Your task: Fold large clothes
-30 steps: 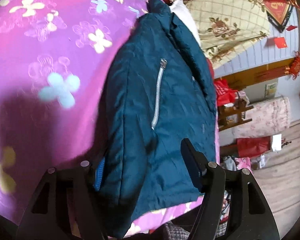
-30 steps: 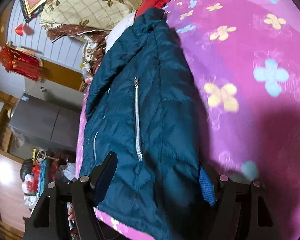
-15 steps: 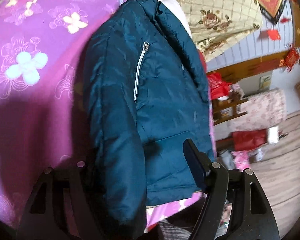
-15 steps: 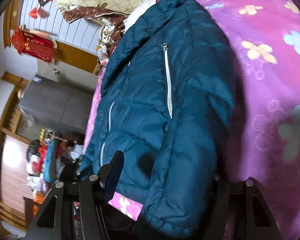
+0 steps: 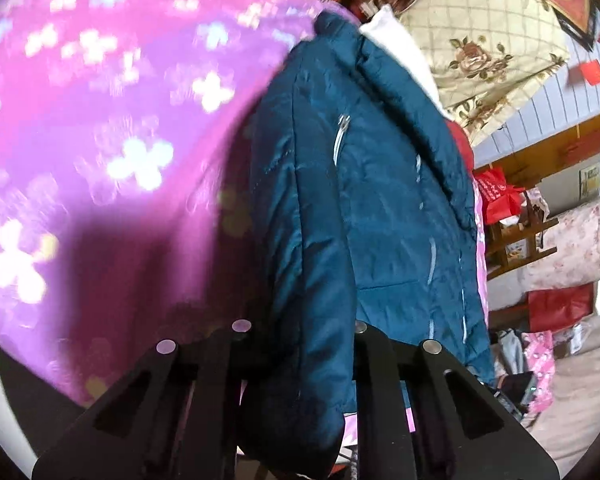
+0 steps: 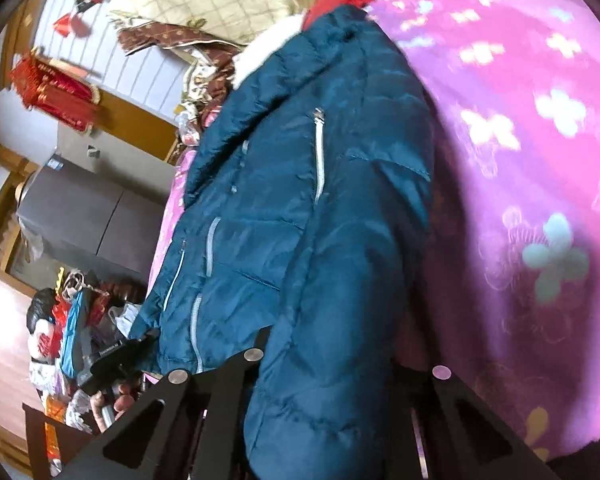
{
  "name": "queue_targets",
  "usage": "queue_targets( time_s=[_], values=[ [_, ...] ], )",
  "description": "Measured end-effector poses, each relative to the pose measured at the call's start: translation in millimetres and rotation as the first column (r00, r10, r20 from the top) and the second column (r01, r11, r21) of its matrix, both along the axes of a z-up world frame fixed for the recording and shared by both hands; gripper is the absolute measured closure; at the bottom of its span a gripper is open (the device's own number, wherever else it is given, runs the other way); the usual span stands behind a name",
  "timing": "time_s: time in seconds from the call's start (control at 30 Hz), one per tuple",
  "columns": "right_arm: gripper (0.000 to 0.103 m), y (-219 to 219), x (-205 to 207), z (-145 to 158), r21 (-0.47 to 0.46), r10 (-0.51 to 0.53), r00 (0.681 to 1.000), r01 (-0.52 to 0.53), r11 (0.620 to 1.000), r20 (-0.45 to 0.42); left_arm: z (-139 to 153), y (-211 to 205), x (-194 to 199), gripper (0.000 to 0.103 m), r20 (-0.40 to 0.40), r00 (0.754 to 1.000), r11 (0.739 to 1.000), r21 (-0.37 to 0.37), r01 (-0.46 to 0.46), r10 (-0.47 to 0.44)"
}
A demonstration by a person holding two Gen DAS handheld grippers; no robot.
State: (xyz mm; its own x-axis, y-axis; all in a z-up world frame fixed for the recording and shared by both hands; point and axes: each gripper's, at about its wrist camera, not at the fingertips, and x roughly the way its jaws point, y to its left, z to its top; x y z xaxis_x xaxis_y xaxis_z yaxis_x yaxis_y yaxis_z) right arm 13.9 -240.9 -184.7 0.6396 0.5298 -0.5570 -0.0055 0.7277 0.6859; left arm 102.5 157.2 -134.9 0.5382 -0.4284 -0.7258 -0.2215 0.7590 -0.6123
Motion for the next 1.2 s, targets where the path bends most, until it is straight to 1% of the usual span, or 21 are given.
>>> queue_targets(
  time_s=[0.13,0.27,0.4,0.57,0.63,0.73,0.83,0.97,1.1,1.2],
  values=[
    [0.093,1.1,-10.6,18.4,-0.016,0.012,0.999,-0.011,1.0,0.041,27.0,-5.1,-9.4,0.09,0.062,0.998,0.999,0.045,0.001,-0.004],
    [0.093,2.3,-28.4,31.0,-0.057,0.037,0.997,-0.033,0.998,0.066,41.1,-4.6,-22.7,0.09,0.089,0.996,0.999,0.036,0.014,-0.017],
    [0.093,-6.2,-46.2,38.4,-0.078,0.045,0.995,-0.038,0.996,0.084,44.6,-2.0,-40.0,0.09,0.094,0.995,0.999,0.02,0.036,-0.038],
    [0.094,-16.6,-67.9,42.3,-0.064,0.034,0.995,-0.028,0.998,0.097,45.1,0.9,-70.0,0.09,0.084,0.995,0.999,-0.013,0.052,-0.051],
    [0.094,-17.0,-74.7,44.7,-0.072,0.036,0.994,-0.029,0.997,0.102,47.9,0.6,-79.6,0.09,0.092,0.994,0.999,-0.005,0.053,-0.052],
    [0.094,-13.9,-76.9,53.7,-0.09,0.046,0.992,-0.036,0.995,0.119,56.2,-3.0,-86.3,0.09,0.111,0.992,0.998,0.032,0.052,-0.055],
    [0.094,-7.3,-70.1,69.2,-0.122,0.06,0.987,-0.042,0.992,0.148,69.7,-6.7,-81.7,0.09,0.149,0.987,0.996,0.067,0.052,-0.062],
    [0.094,-0.6,-52.5,93.7,-0.175,0.087,0.978,-0.054,0.983,0.19,92.4,-9.5,-63.8,0.09,0.209,0.975,0.992,0.117,0.05,-0.073],
    [0.094,1.8,-19.9,123.7,-0.245,0.088,0.967,-0.029,0.969,0.237,120.1,-14.9,-33.9,0.09,0.266,0.96,0.982,0.185,0.041,-0.09],
    [0.094,3.2,9.4,145.8,-0.286,0.08,0.96,0.001,0.958,0.268,143.9,-21.7,-1.3,0.09,0.309,0.946,0.969,0.248,0.023,-0.101]
  ],
)
